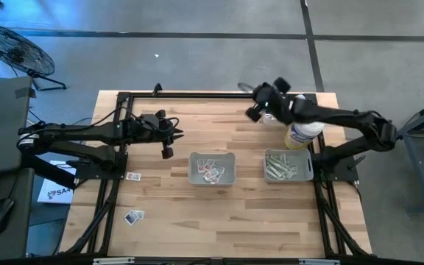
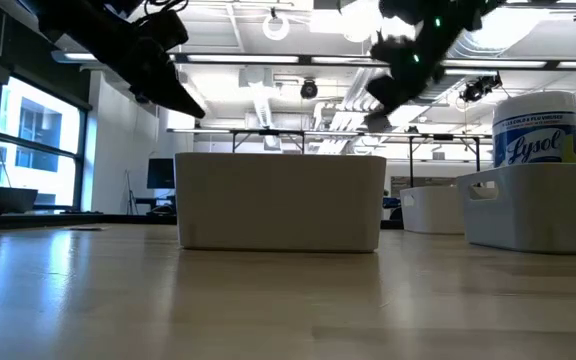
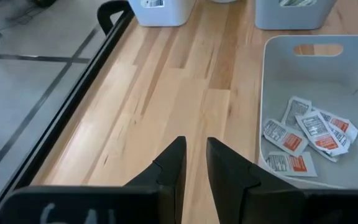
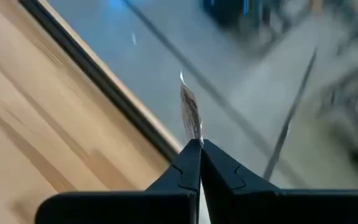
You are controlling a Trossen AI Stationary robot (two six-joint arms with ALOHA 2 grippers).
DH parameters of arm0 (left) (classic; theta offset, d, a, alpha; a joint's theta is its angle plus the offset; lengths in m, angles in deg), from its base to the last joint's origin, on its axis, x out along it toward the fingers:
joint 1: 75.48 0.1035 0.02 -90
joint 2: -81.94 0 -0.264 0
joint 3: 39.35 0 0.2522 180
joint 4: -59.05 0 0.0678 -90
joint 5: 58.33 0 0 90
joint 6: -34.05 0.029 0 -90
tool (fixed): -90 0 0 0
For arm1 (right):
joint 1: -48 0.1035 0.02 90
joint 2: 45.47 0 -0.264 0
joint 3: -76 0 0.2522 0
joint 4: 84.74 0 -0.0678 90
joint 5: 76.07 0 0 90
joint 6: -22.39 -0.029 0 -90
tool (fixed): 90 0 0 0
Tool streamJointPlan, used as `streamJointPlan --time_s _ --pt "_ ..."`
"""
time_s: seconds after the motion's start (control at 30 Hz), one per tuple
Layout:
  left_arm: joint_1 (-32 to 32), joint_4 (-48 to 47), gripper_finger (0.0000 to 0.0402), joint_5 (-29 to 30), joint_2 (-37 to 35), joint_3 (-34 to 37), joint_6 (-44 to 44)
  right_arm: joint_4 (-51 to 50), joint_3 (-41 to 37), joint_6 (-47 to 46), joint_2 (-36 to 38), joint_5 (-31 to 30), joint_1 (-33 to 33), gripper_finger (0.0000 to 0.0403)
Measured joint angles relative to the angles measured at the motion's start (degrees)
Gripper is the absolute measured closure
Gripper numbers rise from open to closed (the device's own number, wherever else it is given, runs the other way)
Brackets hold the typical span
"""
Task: Pick & Place First Aid Supplies
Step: Put the blue pad into the white bin
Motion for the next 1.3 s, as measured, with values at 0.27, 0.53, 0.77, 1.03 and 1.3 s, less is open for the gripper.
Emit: streamJointPlan --time_s 0.27,0.53,0.77,1.03,1.3 --pt "0.0 2.58 0.0341 -0.06 0.45 0.0 -1.3 -19.33 0.0 -13.81 -0.86 12.97 -17.23 0.0403" --pt "-0.02 3.67 0.0341 -3.18 0.68 0.0 -5.38 -23.6 -0.22 -17.84 -2.28 25.61 -24.82 0.0403" --pt "-0.02 1.31 0.0341 -5.21 0.66 0.0 -6.36 -23.69 -0.2 -15.38 -8.46 37.45 -30.84 0.0403" --pt "-0.02 -4.27 0.0341 -5.49 0.66 0.0 -7.37 -20.93 -0.21 -13.75 -14.0 31.35 -33.52 0.0393" --pt "-0.02 -6.67 0.0341 -5.35 0.66 0.0 -8.62 -19.71 -0.2 -11.43 -13.98 21.35 -33.47 0.0296"
